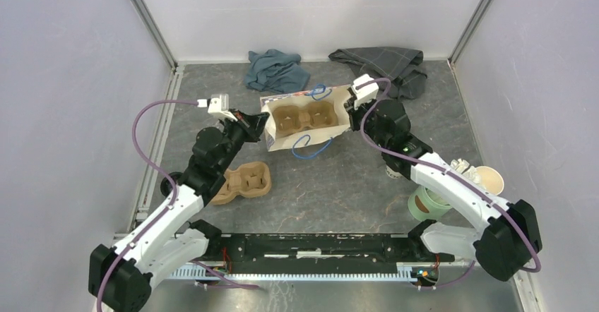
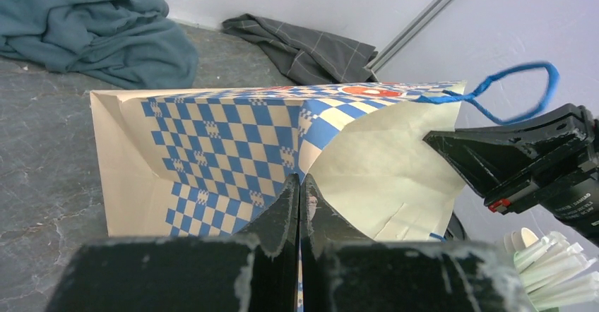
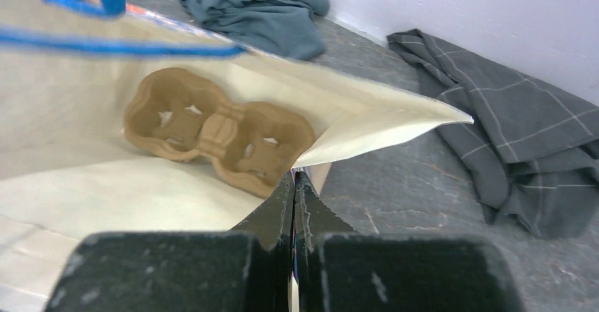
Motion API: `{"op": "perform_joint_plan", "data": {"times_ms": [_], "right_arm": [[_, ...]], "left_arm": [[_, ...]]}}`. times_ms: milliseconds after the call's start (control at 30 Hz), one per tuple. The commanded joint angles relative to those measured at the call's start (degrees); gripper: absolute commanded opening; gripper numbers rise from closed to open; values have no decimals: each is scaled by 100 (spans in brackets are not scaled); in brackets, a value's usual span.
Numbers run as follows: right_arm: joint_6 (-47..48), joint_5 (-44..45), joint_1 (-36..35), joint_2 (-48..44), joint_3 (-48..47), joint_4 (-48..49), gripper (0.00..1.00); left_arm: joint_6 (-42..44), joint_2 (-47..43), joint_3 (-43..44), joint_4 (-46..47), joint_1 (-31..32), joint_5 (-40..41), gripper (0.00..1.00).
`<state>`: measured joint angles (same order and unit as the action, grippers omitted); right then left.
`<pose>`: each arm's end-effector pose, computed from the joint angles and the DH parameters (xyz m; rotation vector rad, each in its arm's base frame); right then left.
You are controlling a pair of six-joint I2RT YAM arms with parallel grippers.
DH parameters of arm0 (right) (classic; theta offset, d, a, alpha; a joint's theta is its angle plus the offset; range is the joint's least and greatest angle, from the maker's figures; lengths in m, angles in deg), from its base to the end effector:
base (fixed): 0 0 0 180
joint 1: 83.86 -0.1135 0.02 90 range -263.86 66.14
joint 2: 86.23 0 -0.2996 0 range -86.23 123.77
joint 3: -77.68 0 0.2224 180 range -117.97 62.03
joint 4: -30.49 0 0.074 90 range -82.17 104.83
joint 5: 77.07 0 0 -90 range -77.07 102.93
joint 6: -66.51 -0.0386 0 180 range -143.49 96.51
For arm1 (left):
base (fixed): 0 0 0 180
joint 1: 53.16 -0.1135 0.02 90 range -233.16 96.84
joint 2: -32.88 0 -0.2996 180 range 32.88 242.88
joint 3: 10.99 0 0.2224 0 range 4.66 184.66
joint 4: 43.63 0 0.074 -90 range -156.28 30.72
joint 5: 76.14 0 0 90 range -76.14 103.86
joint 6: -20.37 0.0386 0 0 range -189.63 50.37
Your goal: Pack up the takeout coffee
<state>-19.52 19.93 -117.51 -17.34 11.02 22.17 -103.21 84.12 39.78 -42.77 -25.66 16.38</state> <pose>0.2063 0.1317 0.3638 -0.4825 1.6939 0.2704 0.1493 -0.0758 0.3461 -0.1218 1.6166 -0.7985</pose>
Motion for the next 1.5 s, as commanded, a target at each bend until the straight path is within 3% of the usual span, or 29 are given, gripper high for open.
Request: {"op": "perform_joint_plan", "data": {"times_ms": [0,267,333,500,567,833,933,1100,1200,1300,1467], "right_arm": [[-387,-634,-16,-398,319,515,0],[-722,-415,-19,-502,115,-198,0],[-1019,-92,-23,-151,-628,-1204,0],[-1806,362,-18,712,-2332,-3285,0],[-2151,707,-26,877,-2807,-3931,0],[-3104,807,-21,1298,-3632,-4908,7],[-2974,795,-17,1371,-3863,-5091,18],[-1892,719,-21,1310,-4873,-5436,61],[-1303,795,-19,1016,-5297,-5688,80],[-946,1528,24,578,-5345,-6134,97],[-1097,2582,395,131,-4368,-7023,98]], "left_arm": [[318,-398,-157,435,9,-108,2],[-22,-665,-35,-241,9,-99,2],[-347,-485,491,-1151,9,389,2],[-1019,766,2642,-4433,2,1539,2],[-1079,1248,3346,-4992,0,1664,2],[-741,2287,4491,-5350,-17,2049,2],[-740,2485,4650,-5454,-41,2034,2],[-748,2534,4487,-5337,-55,1814,6],[-686,2540,4487,-5290,-69,1744,12],[-514,2566,4624,-5305,-79,1758,22],[-323,2619,4838,-5473,-83,1684,43]]}}
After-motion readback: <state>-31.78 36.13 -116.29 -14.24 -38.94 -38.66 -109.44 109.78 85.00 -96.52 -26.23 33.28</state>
